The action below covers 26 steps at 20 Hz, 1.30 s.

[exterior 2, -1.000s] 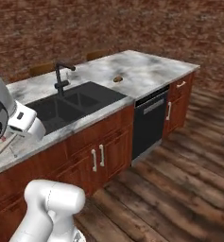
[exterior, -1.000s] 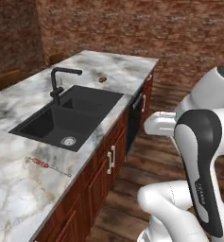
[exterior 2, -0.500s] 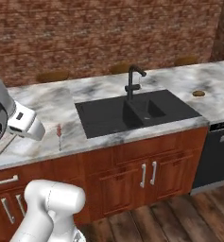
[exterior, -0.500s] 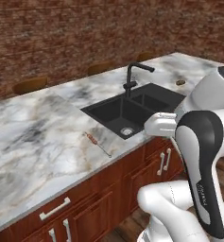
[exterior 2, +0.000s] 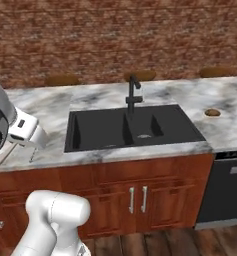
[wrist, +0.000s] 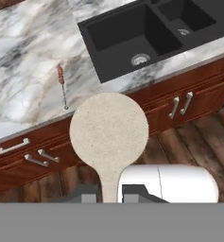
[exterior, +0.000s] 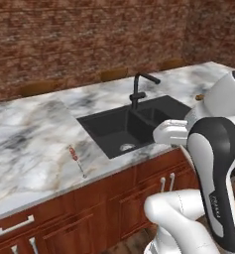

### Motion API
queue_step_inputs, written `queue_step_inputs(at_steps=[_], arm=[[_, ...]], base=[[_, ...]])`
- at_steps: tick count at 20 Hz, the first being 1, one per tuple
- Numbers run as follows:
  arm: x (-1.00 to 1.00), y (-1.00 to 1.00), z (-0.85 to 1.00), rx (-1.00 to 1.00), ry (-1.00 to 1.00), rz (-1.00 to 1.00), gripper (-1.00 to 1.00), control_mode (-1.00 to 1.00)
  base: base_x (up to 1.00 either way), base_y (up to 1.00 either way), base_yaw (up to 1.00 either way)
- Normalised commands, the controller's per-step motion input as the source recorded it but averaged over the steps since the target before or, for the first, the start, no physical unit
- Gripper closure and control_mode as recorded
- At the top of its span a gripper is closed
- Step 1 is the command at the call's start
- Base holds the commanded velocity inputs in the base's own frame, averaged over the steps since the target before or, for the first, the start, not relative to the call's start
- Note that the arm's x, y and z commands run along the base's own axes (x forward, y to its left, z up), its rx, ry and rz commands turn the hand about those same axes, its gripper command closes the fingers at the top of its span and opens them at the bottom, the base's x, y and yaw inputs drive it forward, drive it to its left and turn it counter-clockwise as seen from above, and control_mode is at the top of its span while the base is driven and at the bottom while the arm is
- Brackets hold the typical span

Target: Open the cabinet. Pick the dish brush and place it next to the sink. Then close the cabinet.

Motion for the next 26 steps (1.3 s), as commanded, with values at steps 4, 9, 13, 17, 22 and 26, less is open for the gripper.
queue_step_inputs(at_steps=[4, 9, 13, 17, 22, 26], arm=[[0.0, 0.0, 0.0, 0.0, 0.0, 0.0, 1.0, 1.0], [0.0, 0.0, 0.0, 0.0, 0.0, 0.0, 1.0, 1.0], [0.0, 0.0, 0.0, 0.0, 0.0, 0.0, 1.0, 1.0], [0.0, 0.0, 0.0, 0.0, 0.0, 0.0, 1.0, 1.0], [0.0, 0.0, 0.0, 0.0, 0.0, 0.0, 1.0, 1.0], [0.0, 0.0, 0.0, 0.0, 0.0, 0.0, 1.0, 1.0]], base=[[0.14, -0.28, 0.46], [0.01, 0.0, 0.48], [0.52, -0.14, 0.39], [0.95, -0.45, 0.2], [0.69, -0.09, 0.01], [0.44, 0.26, -0.11]])
